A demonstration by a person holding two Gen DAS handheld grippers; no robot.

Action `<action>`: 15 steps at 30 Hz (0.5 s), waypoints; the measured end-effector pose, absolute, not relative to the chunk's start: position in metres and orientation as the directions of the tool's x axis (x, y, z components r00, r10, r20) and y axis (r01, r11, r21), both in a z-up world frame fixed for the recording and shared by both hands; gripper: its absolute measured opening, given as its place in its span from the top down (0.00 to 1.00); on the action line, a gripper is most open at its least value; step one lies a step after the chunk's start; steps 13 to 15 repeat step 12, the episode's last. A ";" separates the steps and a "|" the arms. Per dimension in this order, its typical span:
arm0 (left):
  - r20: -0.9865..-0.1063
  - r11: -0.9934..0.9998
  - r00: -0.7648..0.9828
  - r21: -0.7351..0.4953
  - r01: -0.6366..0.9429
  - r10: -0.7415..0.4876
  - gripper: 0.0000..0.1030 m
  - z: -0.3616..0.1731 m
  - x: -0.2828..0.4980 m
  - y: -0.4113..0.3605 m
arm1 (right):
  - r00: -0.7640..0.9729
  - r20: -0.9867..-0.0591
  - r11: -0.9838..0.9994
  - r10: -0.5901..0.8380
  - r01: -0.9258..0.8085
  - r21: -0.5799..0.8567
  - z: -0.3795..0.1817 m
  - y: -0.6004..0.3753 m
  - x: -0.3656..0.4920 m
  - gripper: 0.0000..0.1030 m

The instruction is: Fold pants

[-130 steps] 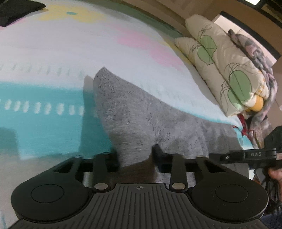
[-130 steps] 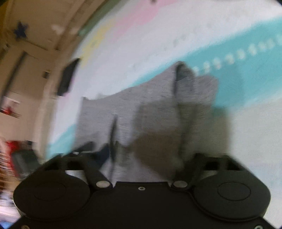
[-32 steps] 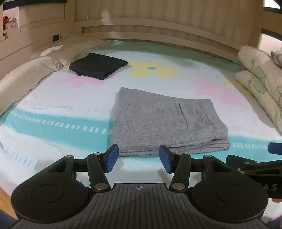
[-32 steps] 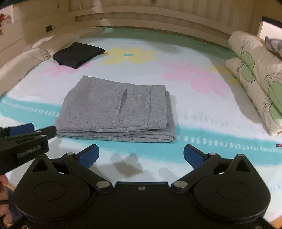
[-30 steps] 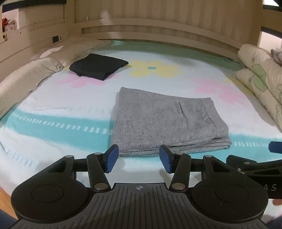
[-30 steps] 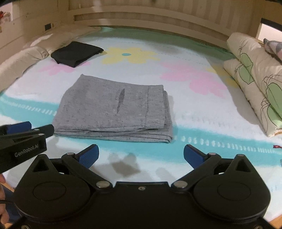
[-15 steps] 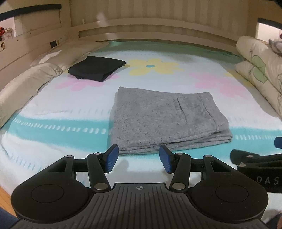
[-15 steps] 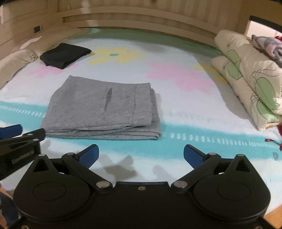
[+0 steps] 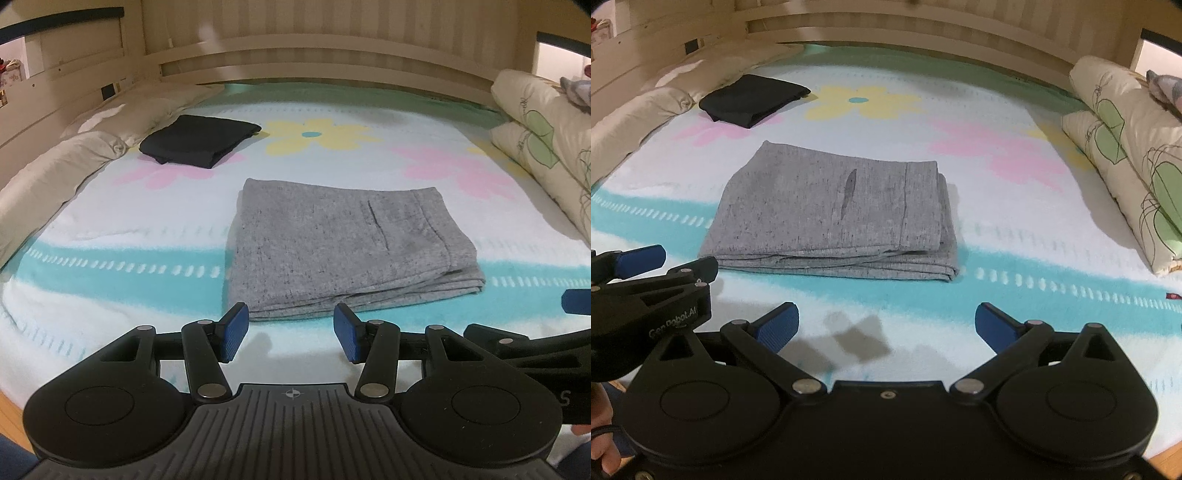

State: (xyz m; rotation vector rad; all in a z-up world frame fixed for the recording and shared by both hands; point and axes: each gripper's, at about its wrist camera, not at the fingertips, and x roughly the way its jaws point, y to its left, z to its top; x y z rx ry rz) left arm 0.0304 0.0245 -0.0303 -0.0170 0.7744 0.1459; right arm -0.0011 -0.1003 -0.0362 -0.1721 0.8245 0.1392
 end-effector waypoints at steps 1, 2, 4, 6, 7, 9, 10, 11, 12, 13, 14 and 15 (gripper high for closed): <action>-0.698 0.990 0.705 0.038 -0.138 0.125 0.53 -0.030 0.030 0.025 | 0.669 -0.742 0.978 0.054 -0.184 -0.095 -0.036 -0.101 0.000 0.02; -0.700 0.990 0.704 0.038 -0.137 0.125 0.53 -0.031 0.031 0.025 | 0.667 -0.743 0.979 0.054 -0.181 -0.092 -0.037 -0.102 0.000 0.02; -0.702 0.990 0.701 0.036 -0.138 0.124 0.53 -0.031 0.031 0.025 | 0.666 -0.744 0.980 0.053 -0.178 -0.089 -0.037 -0.103 0.001 0.02; -0.704 0.990 0.700 0.029 -0.141 0.120 0.53 -0.031 0.031 0.025 | 0.665 -0.745 0.980 0.049 -0.175 -0.091 -0.037 -0.103 0.001 0.02; -0.703 0.990 0.701 0.025 -0.141 0.117 0.53 -0.031 0.031 0.026 | 0.664 -0.746 0.981 0.046 -0.173 -0.093 -0.038 -0.103 0.001 0.02; -0.700 0.989 0.704 0.024 -0.145 0.120 0.53 -0.031 0.030 0.026 | 0.662 -0.748 0.981 0.045 -0.172 -0.093 -0.038 -0.103 0.001 0.02; -0.699 0.989 0.705 0.027 -0.146 0.123 0.53 -0.031 0.030 0.025 | 0.661 -0.749 0.981 0.044 -0.171 -0.093 -0.038 -0.103 0.001 0.02; -0.699 0.989 0.705 0.027 -0.143 0.121 0.53 -0.031 0.030 0.025 | 0.660 -0.750 0.981 0.042 -0.169 -0.093 -0.039 -0.102 0.002 0.02; -0.701 0.990 0.703 0.025 -0.140 0.117 0.53 -0.031 0.030 0.025 | 0.659 -0.751 0.981 0.040 -0.167 -0.094 -0.039 -0.102 0.002 0.02; -0.701 0.990 0.703 0.025 -0.140 0.117 0.53 -0.031 0.030 0.025 | 0.659 -0.751 0.981 0.040 -0.167 -0.094 -0.039 -0.102 0.002 0.02; -0.701 0.990 0.703 0.025 -0.140 0.117 0.53 -0.031 0.030 0.025 | 0.659 -0.751 0.981 0.040 -0.167 -0.094 -0.039 -0.102 0.002 0.02; -0.701 0.990 0.703 0.025 -0.140 0.117 0.53 -0.031 0.030 0.025 | 0.659 -0.751 0.981 0.040 -0.167 -0.094 -0.039 -0.102 0.002 0.02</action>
